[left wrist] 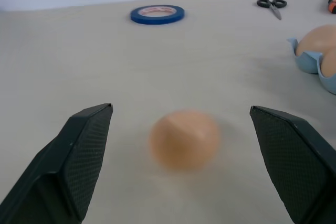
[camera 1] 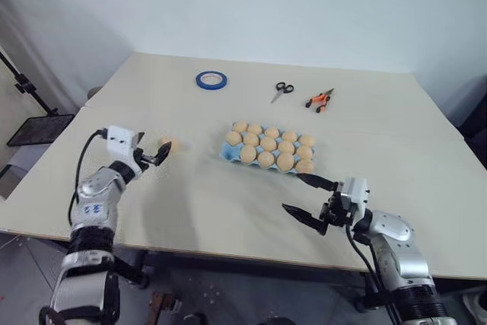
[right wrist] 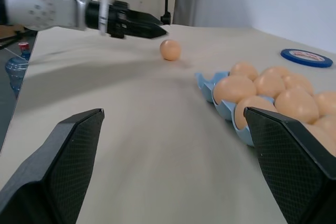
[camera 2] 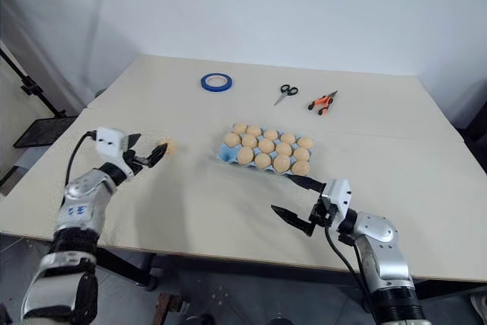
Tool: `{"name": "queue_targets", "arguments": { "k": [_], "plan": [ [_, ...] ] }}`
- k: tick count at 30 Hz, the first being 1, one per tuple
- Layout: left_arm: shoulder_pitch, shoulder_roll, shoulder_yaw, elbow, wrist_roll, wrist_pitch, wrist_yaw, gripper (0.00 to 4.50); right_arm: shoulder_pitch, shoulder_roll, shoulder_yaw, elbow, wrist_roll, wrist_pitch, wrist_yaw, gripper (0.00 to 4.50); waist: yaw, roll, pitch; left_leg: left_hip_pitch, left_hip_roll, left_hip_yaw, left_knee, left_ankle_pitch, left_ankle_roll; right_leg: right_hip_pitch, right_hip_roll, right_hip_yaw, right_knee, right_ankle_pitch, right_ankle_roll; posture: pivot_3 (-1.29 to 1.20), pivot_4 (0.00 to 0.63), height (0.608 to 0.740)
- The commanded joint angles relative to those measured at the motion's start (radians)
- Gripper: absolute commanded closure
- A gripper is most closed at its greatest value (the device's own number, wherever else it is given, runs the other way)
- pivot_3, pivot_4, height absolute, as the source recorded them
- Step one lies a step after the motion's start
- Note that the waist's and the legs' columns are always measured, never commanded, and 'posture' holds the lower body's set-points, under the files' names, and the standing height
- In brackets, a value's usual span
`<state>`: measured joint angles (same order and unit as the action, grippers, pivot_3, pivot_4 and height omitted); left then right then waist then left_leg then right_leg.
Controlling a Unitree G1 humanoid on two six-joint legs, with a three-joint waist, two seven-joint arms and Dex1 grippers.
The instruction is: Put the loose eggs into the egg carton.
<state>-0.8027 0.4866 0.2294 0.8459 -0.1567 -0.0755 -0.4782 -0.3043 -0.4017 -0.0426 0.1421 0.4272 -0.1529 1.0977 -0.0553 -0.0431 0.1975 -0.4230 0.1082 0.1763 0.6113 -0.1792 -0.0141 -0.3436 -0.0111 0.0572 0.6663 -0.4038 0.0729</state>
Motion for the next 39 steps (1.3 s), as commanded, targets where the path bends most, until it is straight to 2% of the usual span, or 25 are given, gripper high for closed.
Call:
{"name": "queue_targets", "arguments": {
  "k": [1, 5, 8, 11, 15, 17, 19, 23, 25, 31, 35, 39],
  "plan": [
    [-0.125, 0.011, -0.024, 0.196, 0.053, -0.079, 0.033, 0.04, -0.025, 0.006, 0.003, -0.05, 0.004, 0.016, -0.03, 0.0, -0.001, 0.0, 0.0, 0.0, 0.0, 0.0, 0.0, 0.0, 0.0, 0.0, 0.0, 0.0, 0.0, 0.0, 0.0, 0.0, 0.15, 0.74],
    [-0.223, -0.001, -0.042, 0.363, 0.091, -0.084, 0.073, 0.04, -0.006, 0.0, -0.004, -0.114, 0.013, 0.049, -0.06, 0.0, -0.001, 0.0, 0.0, 0.0, 0.001, 0.001, -0.001, -0.001, -0.002, -0.002, 0.001, 0.001, 0.001, -0.001, 0.0, 0.0, 0.15, 0.74],
    [-0.254, -0.01, -0.064, 0.419, 0.122, -0.074, 0.096, 0.04, 0.017, -0.004, -0.011, -0.149, 0.015, 0.066, -0.08, 0.0, -0.001, 0.0, 0.0, -0.001, 0.0, 0.001, 0.0, -0.002, -0.003, -0.002, 0.001, 0.001, 0.001, -0.003, 0.0, 0.0, 0.15, 0.74],
    [-0.267, -0.027, -0.061, 0.44, 0.13, -0.078, 0.106, 0.67, 0.033, -0.004, -0.013, -0.178, 0.013, 0.077, -0.098, 0.0, 0.001, 0.0, 0.0, -0.001, 0.0, 0.001, 0.0, -0.002, -0.003, -0.003, 0.001, 0.001, 0.002, -0.003, 0.0, 0.0, 0.15, 0.74],
    [-0.276, -0.041, -0.06, 0.45, 0.136, -0.074, 0.1, 1.98, 0.04, -0.001, -0.014, -0.201, 0.014, 0.088, -0.119, 0.0, 0.0, -0.001, 0.0, -0.002, 0.0, 0.001, 0.001, -0.002, -0.003, -0.003, 0.001, 0.001, 0.003, -0.003, 0.001, 0.0, 0.15, 0.74],
    [-0.281, -0.047, -0.06, 0.448, 0.137, -0.089, 0.088, 2.19, 0.042, -0.001, -0.014, -0.206, 0.014, 0.091, -0.125, 0.0, 0.0, -0.001, 0.0, -0.002, 0.0, 0.001, 0.002, -0.002, -0.003, -0.004, 0.001, 0.001, 0.005, -0.003, 0.001, 0.0, 0.15, 0.74],
    [-0.286, -0.054, -0.058, 0.439, 0.129, -0.119, 0.044, 2.2, 0.047, -0.004, -0.014, -0.212, 0.013, 0.093, -0.128, 0.0, 0.0, -0.001, 0.0, -0.002, 0.0, 0.001, 0.002, -0.001, -0.003, -0.004, 0.001, 0.001, 0.006, -0.003, 0.0, 0.0, 0.15, 0.74],
    [-0.305, -0.1, -0.077, 0.367, 0.094, -0.21, -0.223, 2.2, 0.067, -0.016, -0.021, -0.225, 0.008, 0.103, -0.142, 0.0, 0.005, -0.001, 0.0, -0.002, 0.0, 0.001, 0.002, -0.001, -0.003, -0.004, 0.001, 0.0, 0.006, -0.003, 0.0, 0.0, 0.15, 0.74],
    [-0.31, -0.12, -0.085, 0.351, 0.093, -0.215, -0.278, 2.2, 0.072, -0.019, -0.025, -0.228, 0.01, 0.104, -0.146, 0.0, 0.008, -0.001, 0.0, -0.002, -0.001, 0.001, 0.001, -0.001, -0.003, -0.004, 0.001, 0.0, 0.006, -0.003, 0.0, 0.0, 0.15, 0.74],
    [-0.331, -0.177, -0.128, 0.344, 0.121, -0.223, -0.329, 2.2, 0.072, -0.019, -0.022, -0.234, 0.007, 0.104, -0.158, 0.0, 0.0, -0.001, 0.0, -0.002, -0.002, 0.001, 0.001, -0.001, -0.003, -0.004, 0.0, 0.001, 0.006, -0.003, 0.0, 0.0, 0.15, 0.74],
    [-0.332, -0.192, -0.147, 0.367, 0.139, -0.213, -0.297, 2.2, 0.077, -0.021, -0.024, -0.25, 0.008, 0.103, -0.167, 0.0, -0.003, -0.001, 0.0, -0.002, 0.0, 0.001, 0.001, -0.001, -0.003, -0.005, 0.001, 0.002, 0.007, -0.003, 0.0, 0.0, 0.15, 0.74],
    [-0.334, -0.195, -0.143, 0.377, 0.132, -0.201, -0.265, 0.89, 0.097, -0.024, -0.027, -0.28, 0.013, 0.108, -0.18, 0.0, -0.001, -0.001, 0.001, -0.002, 0.0, 0.001, 0.001, -0.001, -0.003, -0.005, 0.001, 0.002, 0.007, -0.003, 0.0, 0.0, 0.15, 0.74]
  ]
}}
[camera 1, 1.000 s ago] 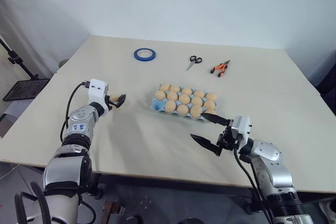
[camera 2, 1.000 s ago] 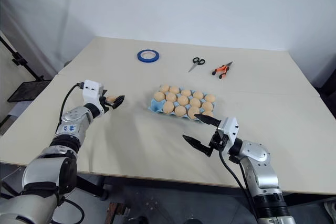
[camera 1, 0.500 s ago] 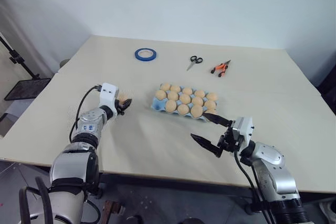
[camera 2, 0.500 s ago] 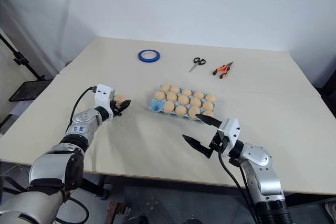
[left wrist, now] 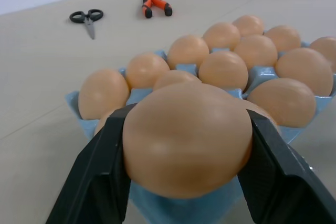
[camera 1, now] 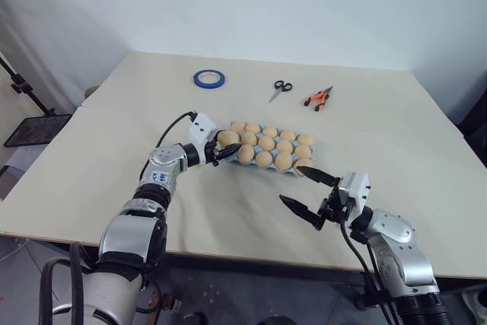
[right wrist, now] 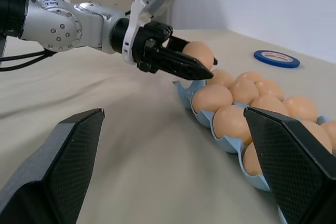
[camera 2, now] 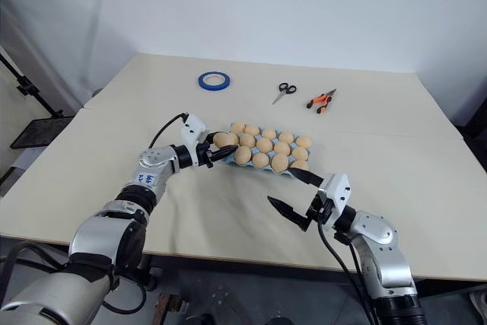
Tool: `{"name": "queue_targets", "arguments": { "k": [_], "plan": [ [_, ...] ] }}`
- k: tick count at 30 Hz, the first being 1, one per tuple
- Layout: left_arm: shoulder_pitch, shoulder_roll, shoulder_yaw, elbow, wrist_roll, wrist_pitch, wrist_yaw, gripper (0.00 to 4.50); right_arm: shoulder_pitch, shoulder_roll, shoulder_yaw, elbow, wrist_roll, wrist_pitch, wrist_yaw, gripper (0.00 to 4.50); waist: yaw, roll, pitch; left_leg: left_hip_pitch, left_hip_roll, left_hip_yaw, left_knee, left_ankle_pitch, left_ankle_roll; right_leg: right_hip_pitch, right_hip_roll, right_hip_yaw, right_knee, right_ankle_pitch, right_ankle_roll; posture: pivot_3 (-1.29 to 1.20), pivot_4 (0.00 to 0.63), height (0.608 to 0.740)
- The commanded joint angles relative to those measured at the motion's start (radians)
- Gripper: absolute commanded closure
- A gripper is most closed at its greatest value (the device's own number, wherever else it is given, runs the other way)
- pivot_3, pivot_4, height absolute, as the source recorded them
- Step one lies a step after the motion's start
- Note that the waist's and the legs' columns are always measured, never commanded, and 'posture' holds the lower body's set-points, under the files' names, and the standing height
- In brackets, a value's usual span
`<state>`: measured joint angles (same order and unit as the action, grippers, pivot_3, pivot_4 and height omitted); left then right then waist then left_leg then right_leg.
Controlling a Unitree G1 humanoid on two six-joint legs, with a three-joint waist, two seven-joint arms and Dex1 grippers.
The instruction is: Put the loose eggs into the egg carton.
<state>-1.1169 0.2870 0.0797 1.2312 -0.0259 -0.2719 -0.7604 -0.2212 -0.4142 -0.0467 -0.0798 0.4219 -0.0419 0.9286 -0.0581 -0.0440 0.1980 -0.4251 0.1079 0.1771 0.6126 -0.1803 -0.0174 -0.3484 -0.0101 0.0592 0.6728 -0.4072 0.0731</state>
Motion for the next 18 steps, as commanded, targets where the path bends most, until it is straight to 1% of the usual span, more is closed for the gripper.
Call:
{"name": "queue_targets", "arguments": {
  "k": [1, 2, 3, 7, 12, 16, 18],
  "plan": [
    [-0.016, 0.005, 0.006, -0.012, -0.001, -0.007, 0.015, 0.54, 0.02, -0.012, -0.022, -0.066, 0.018, -0.003, -0.013, 0.0, 0.002, 0.0, 0.0, 0.0, 0.0, 0.0, 0.0, 0.0, 0.0, 0.0, 0.0, 0.0, 0.0, 0.0, 0.0, 0.0, 0.15, 0.74],
    [-0.009, 0.008, 0.006, -0.019, -0.003, -0.012, 0.014, 0.22, 0.027, -0.013, -0.022, -0.074, 0.019, -0.002, -0.016, 0.0, 0.003, 0.0, 0.0, 0.0, 0.0, 0.0, 0.0, 0.0, 0.0, 0.0, -0.001, 0.0, 0.0, 0.0, 0.0, 0.0, 0.15, 0.74],
    [0.001, 0.014, 0.008, -0.028, -0.007, -0.019, 0.007, 0.03, 0.032, -0.013, -0.023, -0.082, 0.019, -0.001, -0.02, 0.0, 0.003, 0.0, 0.0, 0.0, 0.0, 0.0, 0.0, 0.0, 0.0, 0.0, -0.001, 0.0, 0.0, 0.0, 0.0, 0.0, 0.15, 0.74],
    [0.055, 0.058, 0.031, -0.087, -0.04, -0.031, -0.031, 0.03, 0.05, -0.02, -0.034, -0.105, 0.023, 0.003, -0.03, 0.0, -0.001, 0.0, 0.0, 0.0, 0.0, 0.0, 0.0, 0.0, 0.0, 0.001, -0.001, 0.0, 0.0, 0.0, 0.0, 0.0, 0.15, 0.74],
    [0.194, 0.173, 0.054, -0.25, -0.092, -0.025, -0.166, 0.03, 0.079, -0.058, -0.057, -0.114, 0.037, 0.012, -0.019, 0.0, -0.002, 0.0, 0.0, 0.0, 0.001, 0.0, -0.001, 0.0, -0.001, 0.0, 0.001, 0.0, 0.002, -0.001, -0.001, 0.0, 0.15, 0.74],
    [0.351, 0.278, 0.08, -0.403, -0.141, -0.018, -0.266, 0.03, 0.095, -0.091, -0.083, -0.099, 0.05, 0.017, 0.001, 0.0, 0.0, 0.0, 0.0, 0.0, 0.005, 0.0, -0.001, 0.0, -0.001, 0.0, 0.0, -0.001, 0.001, -0.001, -0.001, 0.0, 0.15, 0.74],
    [0.505, 0.358, 0.102, -0.526, -0.166, 0.022, -0.316, 0.03, 0.082, -0.112, -0.096, -0.06, 0.05, 0.015, 0.017, 0.0, -0.004, 0.0, 0.0, 0.0, 0.005, 0.0, -0.001, 0.0, -0.001, 0.001, 0.0, -0.001, 0.001, -0.001, -0.001, 0.0, 0.15, 0.74]
  ]
}}
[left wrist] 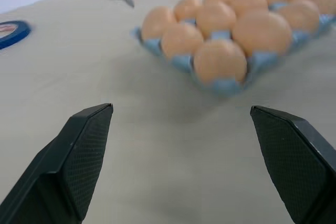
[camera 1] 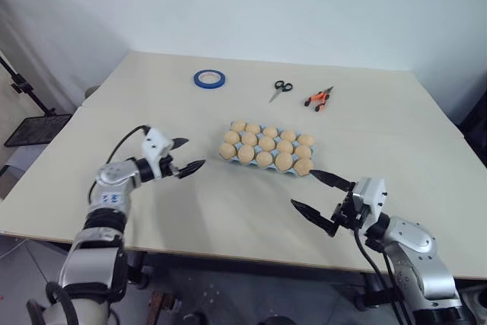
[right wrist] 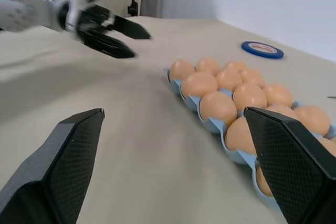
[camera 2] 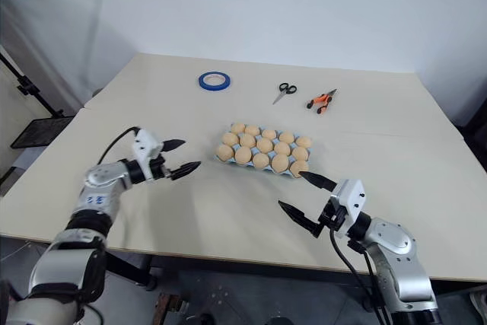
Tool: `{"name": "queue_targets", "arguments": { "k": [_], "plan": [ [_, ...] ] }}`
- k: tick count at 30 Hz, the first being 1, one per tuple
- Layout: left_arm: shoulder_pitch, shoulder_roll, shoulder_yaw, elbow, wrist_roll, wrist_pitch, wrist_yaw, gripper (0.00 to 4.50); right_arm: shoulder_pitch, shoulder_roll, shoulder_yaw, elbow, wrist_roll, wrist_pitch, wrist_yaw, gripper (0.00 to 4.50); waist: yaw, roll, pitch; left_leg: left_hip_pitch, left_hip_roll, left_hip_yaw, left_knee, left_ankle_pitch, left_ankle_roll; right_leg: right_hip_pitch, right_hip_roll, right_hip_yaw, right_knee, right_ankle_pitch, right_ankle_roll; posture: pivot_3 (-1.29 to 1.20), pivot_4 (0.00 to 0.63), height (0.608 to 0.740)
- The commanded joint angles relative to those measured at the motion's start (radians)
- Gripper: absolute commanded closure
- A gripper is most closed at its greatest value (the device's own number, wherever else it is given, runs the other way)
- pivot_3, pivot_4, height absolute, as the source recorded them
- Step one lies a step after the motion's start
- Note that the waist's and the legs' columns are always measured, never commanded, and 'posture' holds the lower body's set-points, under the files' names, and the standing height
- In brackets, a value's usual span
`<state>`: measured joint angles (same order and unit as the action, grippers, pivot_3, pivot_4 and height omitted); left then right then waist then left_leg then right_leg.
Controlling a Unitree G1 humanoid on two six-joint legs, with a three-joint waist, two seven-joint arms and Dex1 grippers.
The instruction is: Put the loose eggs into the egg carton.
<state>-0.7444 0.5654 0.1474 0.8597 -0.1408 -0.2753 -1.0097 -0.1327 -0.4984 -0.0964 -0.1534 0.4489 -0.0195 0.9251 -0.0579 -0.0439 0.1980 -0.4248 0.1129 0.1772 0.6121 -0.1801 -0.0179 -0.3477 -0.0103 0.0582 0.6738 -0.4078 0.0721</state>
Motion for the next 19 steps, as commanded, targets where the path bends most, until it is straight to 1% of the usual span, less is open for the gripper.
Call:
{"name": "queue_targets", "arguments": {
  "k": [1, 3, 6, 7, 9, 13, 19],
  "plan": [
    [0.187, 0.1, 0.038, -0.21, -0.062, 0.04, -0.077, 0.03, -0.013, -0.036, -0.051, 0.031, 0.024, -0.009, 0.028, 0.0, -0.01, 0.0, 0.0, 0.001, 0.001, 0.0, 0.0, 0.0, 0.0, 0.001, 0.0, 0.001, 0.0, 0.0, 0.0, 0.0, 0.15, 0.74],
    [0.324, 0.127, 0.056, -0.385, -0.103, 0.1, -0.077, 0.03, -0.031, -0.046, -0.056, 0.066, 0.02, -0.014, 0.04, 0.0, -0.011, 0.0, 0.0, 0.003, 0.001, 0.0, -0.001, -0.001, 0.001, 0.003, 0.0, 0.0, -0.001, 0.0, 0.0, 0.0, 0.15, 0.74],
    [0.468, 0.12, 0.077, -0.63, -0.167, 0.218, -0.033, 0.03, -0.061, -0.053, -0.06, 0.123, 0.014, -0.032, 0.06, 0.0, -0.001, 0.0, 0.0, 0.002, 0.001, -0.004, -0.001, -0.003, -0.001, 0.005, -0.003, 0.001, -0.001, -0.001, -0.002, 0.0, 0.15, 0.74],
    [0.502, 0.117, 0.08, -0.689, -0.178, 0.245, -0.015, 0.03, -0.072, -0.053, -0.062, 0.141, 0.013, -0.037, 0.064, 0.0, 0.003, 0.0, 0.0, 0.002, 0.001, -0.006, -0.001, -0.005, -0.002, 0.005, -0.003, 0.001, -0.002, 0.0, -0.002, 0.0, 0.15, 0.74],
    [0.567, 0.11, 0.088, -0.774, -0.183, 0.27, 0.021, 0.03, -0.094, -0.051, -0.066, 0.176, 0.011, -0.043, 0.067, 0.0, 0.005, 0.0, 0.0, 0.003, 0.0, -0.007, -0.001, -0.005, 0.001, 0.007, -0.004, 0.0, -0.002, 0.0, -0.004, 0.0, 0.15, 0.74],
    [0.607, 0.087, 0.108, -0.828, -0.191, 0.291, 0.09, 0.03, -0.116, -0.053, -0.066, 0.222, 0.008, -0.058, 0.081, 0.0, 0.0, 0.001, 0.0, 0.004, 0.0, -0.007, -0.002, -0.006, 0.001, 0.009, -0.004, 0.0, -0.005, 0.001, -0.006, 0.0, 0.15, 0.74],
    [0.584, 0.07, 0.095, -0.835, -0.166, 0.256, 0.151, 0.03, -0.153, -0.052, -0.066, 0.29, -0.006, -0.088, 0.091, 0.0, -0.001, 0.001, 0.0, 0.003, 0.0, -0.006, -0.004, -0.006, 0.002, 0.008, -0.003, 0.001, -0.009, 0.001, -0.005, 0.0, 0.15, 0.74]
  ]
}}
